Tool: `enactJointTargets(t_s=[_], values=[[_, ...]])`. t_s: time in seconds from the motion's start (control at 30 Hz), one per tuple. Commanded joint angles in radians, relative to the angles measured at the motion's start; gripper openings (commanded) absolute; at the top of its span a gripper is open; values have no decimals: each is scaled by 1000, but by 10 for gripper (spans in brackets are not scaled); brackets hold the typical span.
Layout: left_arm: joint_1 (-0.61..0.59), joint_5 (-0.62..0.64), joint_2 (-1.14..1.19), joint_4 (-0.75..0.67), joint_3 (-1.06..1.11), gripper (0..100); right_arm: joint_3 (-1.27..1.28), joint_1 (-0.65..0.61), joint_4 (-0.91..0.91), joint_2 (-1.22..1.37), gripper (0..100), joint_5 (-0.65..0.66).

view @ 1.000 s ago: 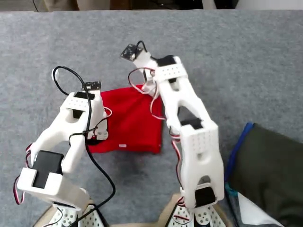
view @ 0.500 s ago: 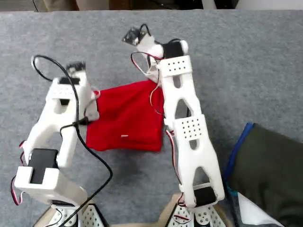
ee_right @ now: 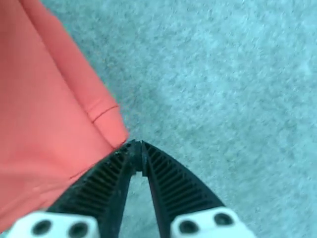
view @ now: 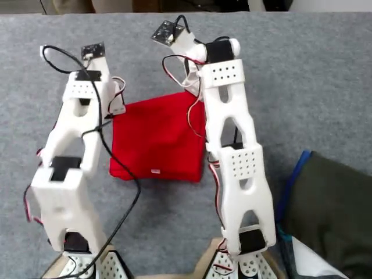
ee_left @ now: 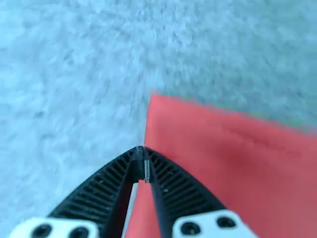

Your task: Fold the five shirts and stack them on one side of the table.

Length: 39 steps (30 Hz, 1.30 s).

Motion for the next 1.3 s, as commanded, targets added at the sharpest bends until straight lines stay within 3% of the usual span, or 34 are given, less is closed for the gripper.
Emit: enactJointTargets(t_s=[0.0,0.27,0.73,1.07,1.27], values=[[-3,69,128,-17,-181,20,19,-8,12,-99,6,-9],[-23,101,335,95,-466,20,-16,5,11,-99,6,-18],[-31,118,381,126,-548,20,-30,-1,15,-249,7,-48],[-38,123,371,143,-557,20,628,-51,-15,-654,6,-94],[-29,126,352,244,-660,20,1237,-54,-290,-961,6,-97]])
